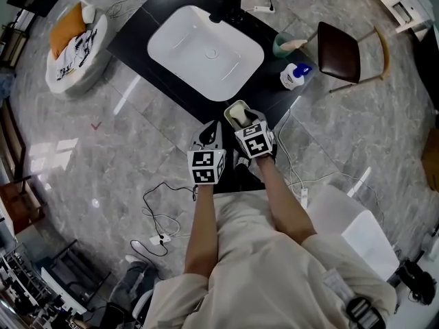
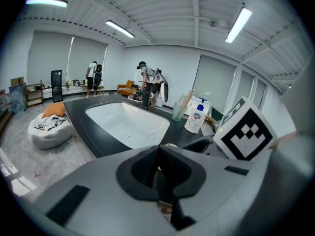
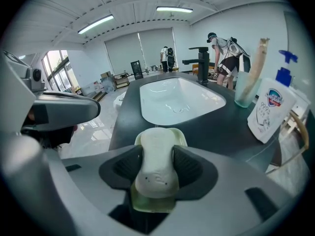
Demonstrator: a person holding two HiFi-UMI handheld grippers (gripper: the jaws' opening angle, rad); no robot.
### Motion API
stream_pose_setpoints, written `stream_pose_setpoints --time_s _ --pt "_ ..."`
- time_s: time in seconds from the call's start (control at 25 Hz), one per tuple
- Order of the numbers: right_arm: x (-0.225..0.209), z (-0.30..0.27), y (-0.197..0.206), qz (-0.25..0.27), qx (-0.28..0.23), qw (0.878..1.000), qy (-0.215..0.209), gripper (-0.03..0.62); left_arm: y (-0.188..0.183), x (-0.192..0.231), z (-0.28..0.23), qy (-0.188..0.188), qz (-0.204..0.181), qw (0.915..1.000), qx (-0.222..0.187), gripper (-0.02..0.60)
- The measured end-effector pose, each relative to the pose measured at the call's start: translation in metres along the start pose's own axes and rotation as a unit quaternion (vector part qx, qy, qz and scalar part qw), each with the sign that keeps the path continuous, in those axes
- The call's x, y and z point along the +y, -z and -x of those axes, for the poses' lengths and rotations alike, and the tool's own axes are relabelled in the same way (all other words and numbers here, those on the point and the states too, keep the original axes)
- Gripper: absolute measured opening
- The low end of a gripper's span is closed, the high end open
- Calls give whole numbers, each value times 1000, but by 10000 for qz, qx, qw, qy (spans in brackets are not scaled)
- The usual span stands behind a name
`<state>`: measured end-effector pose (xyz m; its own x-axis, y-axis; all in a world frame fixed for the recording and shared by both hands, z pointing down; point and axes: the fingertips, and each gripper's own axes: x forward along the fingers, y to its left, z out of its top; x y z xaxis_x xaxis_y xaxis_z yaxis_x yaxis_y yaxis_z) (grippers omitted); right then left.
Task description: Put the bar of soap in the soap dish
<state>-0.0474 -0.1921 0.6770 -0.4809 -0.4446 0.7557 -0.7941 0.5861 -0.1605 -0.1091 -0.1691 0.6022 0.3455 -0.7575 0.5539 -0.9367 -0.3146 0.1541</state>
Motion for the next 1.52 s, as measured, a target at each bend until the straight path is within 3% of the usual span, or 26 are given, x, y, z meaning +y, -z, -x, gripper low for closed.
stream_pose_setpoints --time_s 0.64,1.0,1.52 --pt "-1 -4 2 -15 -35 9999 144 204 0 7 3 -22 89 9999 -54 5" --pt "-7 -3 -3 -95 -168 9998 109 221 -7 15 -2 -22 323 9993 -191 5" --pt "-13 21 -16 -215 -518 9983 185 219 -13 -2 0 133 241 9992 -286 5"
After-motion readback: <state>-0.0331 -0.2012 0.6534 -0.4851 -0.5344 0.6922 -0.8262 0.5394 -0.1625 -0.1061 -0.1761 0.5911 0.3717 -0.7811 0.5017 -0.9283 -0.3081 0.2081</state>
